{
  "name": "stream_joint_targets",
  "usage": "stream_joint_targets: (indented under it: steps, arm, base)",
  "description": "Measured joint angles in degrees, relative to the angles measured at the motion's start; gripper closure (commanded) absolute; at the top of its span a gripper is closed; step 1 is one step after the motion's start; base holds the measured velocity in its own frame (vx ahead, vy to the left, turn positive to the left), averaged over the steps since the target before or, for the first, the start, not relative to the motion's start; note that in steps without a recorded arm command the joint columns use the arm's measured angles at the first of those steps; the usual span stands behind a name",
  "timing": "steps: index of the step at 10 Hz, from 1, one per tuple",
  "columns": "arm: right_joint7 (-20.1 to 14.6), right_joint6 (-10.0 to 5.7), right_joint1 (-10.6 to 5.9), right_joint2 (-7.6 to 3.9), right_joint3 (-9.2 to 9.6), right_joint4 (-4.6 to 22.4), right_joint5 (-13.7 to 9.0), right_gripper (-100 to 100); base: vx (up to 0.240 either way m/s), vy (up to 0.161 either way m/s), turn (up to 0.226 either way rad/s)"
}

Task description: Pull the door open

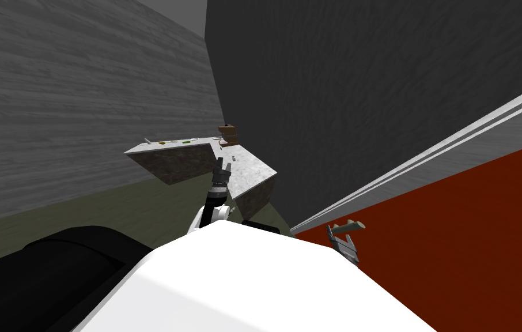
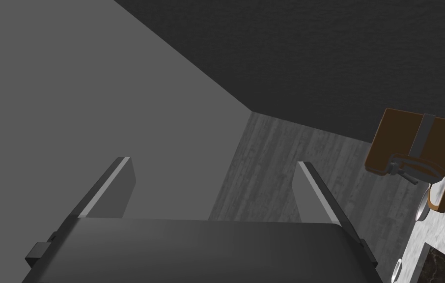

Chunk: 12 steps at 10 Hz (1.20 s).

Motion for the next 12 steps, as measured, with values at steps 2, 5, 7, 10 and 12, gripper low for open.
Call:
stream_joint_targets:
  steps: [2,5,7,10,12]
  arm:
    - [-0.62,-1.39,0.24,-0.29,0.96,0.5,0.85,-100]
    - [-0.82,-1.81,0.02,-0.29,1.14,0.96,1.02,-100]
    - [-0.82,-1.81,0.02,-0.29,1.14,0.96,1.02,-100]
    - [-0.82,-1.81,0.02,-0.29,1.14,0.96,1.02,-100]
    - [-1.5,-2.64,1.46,0.6,-1.13,1.01,3.1,-100]
  base:
    - [0.003,-0.003,0.01]
    - [-0.002,0.002,-0.007]
    - [0.0,-0.001,0.001]
    - [0.013,-0.017,0.049]
    - [0.047,-0.06,0.175]
